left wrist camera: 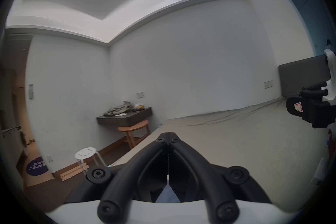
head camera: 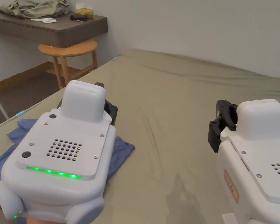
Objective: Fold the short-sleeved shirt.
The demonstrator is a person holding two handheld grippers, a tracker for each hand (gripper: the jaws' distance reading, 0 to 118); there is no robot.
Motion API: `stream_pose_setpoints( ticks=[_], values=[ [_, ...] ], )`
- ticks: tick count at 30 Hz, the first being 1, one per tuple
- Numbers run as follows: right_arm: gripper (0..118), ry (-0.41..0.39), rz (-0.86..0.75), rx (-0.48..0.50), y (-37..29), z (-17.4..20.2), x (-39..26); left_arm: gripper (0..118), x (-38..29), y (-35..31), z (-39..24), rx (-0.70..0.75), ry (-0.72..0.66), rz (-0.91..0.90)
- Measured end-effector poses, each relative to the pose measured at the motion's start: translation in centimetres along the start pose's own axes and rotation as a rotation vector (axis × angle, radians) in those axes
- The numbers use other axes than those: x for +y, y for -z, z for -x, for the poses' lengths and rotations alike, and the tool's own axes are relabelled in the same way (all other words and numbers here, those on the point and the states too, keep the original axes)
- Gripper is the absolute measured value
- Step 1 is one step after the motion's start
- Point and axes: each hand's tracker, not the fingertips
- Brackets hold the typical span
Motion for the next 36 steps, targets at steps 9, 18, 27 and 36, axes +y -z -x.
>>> stream_pose_setpoints(
  ticks=[9,18,27,36],
  values=[
    [2,-0.05,-0.001,0.226,1.8,7.3,-0.1,0,-2.6,-2.2,6.0,0.191,-0.01,0.069],
    [2,-0.065,0.031,0.259,2.5,8.6,-0.5,0,-5.7,-1.2,7.7,0.164,-0.059,0.157],
    [2,-0.094,0.152,0.191,4.5,7.2,-3.3,0,-14.1,9.0,9.3,-0.002,-0.135,0.473],
    [2,-0.126,0.268,0.118,7.1,4.6,-5.8,118,-25.9,20.3,9.3,-0.054,-0.182,0.797]
  ],
)
